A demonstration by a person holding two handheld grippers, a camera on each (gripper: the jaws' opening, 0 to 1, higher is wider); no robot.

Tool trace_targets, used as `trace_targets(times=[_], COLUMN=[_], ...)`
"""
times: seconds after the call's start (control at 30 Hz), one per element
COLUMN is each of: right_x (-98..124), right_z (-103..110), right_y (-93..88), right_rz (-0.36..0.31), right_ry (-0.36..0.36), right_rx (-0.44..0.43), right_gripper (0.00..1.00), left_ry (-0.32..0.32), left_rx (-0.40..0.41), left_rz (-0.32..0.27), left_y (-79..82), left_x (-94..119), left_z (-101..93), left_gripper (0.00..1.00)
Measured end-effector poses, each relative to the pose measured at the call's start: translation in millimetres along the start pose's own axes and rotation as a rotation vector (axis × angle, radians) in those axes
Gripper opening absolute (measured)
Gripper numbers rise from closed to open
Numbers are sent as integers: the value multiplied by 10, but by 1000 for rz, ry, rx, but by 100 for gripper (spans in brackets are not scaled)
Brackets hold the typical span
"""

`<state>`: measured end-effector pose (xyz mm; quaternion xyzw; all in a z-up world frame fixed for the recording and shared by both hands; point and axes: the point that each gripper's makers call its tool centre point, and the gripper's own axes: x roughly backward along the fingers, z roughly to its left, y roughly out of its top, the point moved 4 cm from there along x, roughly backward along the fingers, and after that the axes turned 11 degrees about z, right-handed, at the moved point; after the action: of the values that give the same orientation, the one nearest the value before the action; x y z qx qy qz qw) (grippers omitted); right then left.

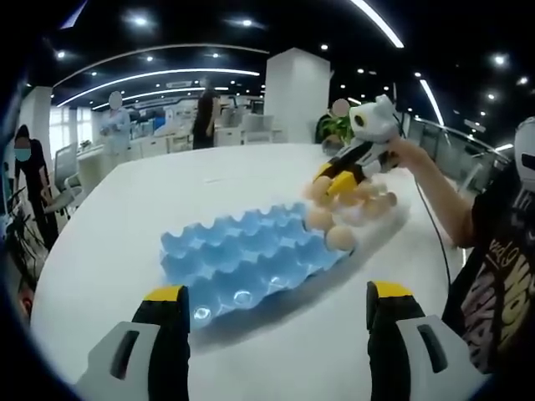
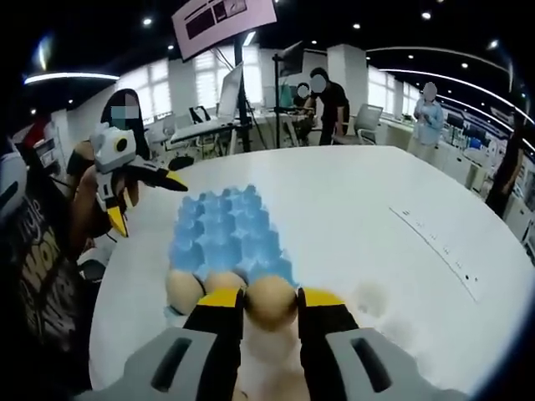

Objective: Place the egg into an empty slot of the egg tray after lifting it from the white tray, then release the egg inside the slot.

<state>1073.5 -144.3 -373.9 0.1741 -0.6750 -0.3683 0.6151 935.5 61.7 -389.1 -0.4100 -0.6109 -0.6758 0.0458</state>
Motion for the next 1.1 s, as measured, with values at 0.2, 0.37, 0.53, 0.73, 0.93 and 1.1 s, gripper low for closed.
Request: trace_targets(times=[0.2,0.37,0.53,0.73,0.93,1.1], right_x=[-64,-129,-156,-196,-249,-279], right_z=[5,16,1,11,23,-12], right_y=[71,121,154,201,230,154], right_rz=[3,11,16,18,21,80], right_ry=[-4,1,-1,7,18,-28], right_rx=[29,46,60,70,76,95], right_gripper=[26,26,26,25,21,4], left_ry=[-9,-5,0,1,2,7], left_rx=[-5,-1,2,5,3,12], left_rz=[0,4,6,5,4,4], left_y=[6,-3,-7,-4,-2,-6], left_x=[-19,-22,-16,-14,-5,10], left_z=[-20,-4,8,10,8,10], left_gripper=[89,89,89,89,88,89])
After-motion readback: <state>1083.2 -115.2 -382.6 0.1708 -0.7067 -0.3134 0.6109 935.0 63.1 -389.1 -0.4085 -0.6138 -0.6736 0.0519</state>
